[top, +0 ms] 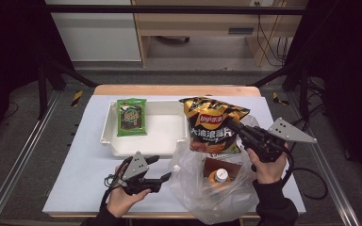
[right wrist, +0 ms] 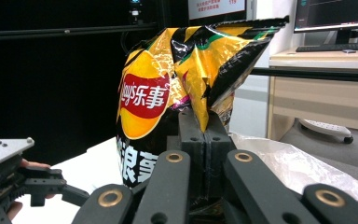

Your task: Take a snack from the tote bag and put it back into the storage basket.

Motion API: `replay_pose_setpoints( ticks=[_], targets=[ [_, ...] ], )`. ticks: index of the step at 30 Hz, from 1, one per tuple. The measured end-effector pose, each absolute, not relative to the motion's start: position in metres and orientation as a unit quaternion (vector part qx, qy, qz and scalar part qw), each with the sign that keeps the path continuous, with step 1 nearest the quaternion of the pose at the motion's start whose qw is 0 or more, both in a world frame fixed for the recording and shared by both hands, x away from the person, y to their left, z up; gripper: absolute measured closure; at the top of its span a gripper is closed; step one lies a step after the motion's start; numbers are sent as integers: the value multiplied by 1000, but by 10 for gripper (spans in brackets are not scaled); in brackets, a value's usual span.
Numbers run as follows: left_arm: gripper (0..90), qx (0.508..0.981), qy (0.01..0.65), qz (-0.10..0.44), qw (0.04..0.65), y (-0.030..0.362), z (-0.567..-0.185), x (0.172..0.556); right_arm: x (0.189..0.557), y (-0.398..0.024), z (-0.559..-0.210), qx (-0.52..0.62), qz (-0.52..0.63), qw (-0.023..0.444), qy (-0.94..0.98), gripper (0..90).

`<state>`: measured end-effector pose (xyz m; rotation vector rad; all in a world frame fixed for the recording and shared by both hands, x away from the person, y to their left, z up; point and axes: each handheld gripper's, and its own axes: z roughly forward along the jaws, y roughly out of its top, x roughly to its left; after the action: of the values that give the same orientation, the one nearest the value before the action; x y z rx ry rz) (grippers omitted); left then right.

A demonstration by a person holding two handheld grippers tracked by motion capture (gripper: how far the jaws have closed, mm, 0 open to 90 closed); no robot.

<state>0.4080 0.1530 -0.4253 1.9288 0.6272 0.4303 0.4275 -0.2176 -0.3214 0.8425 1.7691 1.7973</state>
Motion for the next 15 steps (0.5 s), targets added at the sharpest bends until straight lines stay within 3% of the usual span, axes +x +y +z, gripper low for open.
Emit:
replay_pose_setpoints(
  ticks=[7,15],
  targets=[
    [395,786,291,185,513,175,-419,413,424,-217,-313,296,667,243,639,899],
    [428,751,316,208,541,196,-399,416,419,-205,-305,278,673,242,642,899]
  ],
)
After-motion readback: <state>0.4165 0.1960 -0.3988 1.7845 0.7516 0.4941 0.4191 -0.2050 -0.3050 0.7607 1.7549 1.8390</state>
